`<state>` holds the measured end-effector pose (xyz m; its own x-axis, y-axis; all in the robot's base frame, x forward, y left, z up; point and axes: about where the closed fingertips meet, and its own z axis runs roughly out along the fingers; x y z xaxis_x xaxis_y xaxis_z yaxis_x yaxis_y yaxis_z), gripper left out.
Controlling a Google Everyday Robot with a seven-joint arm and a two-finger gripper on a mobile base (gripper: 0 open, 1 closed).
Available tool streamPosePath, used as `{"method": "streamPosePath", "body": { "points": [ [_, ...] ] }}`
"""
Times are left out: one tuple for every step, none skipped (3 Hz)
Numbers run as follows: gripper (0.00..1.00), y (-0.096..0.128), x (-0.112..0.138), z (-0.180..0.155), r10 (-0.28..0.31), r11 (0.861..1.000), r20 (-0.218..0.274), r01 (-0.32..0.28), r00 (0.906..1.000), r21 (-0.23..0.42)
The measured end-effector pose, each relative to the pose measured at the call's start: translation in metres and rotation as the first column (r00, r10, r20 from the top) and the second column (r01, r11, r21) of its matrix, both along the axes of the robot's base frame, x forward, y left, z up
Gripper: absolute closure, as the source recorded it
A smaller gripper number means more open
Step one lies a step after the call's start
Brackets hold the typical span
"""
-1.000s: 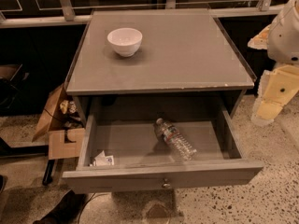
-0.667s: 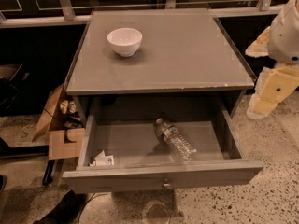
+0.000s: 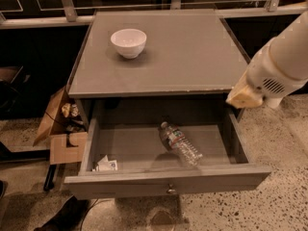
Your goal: Pick water bottle from top drawer and place on counter
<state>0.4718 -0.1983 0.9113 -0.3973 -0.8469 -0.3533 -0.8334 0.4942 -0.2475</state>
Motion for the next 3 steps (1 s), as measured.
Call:
{"method": "streamPosePath", "body": {
  "points": [
    [0.96, 0.011, 0.024, -0.044, -0.13, 0.99, 0.009, 0.129, 0.9915, 0.06],
    [1.0, 0.028, 0.044, -0.097, -0.224, 0.97, -0.025, 0.226, 0.9742, 0.094],
    [1.0, 0.057, 0.053, -0.158, -0.222, 0.966, -0.094, 0.232, 0.9705, 0.116]
  ]
}}
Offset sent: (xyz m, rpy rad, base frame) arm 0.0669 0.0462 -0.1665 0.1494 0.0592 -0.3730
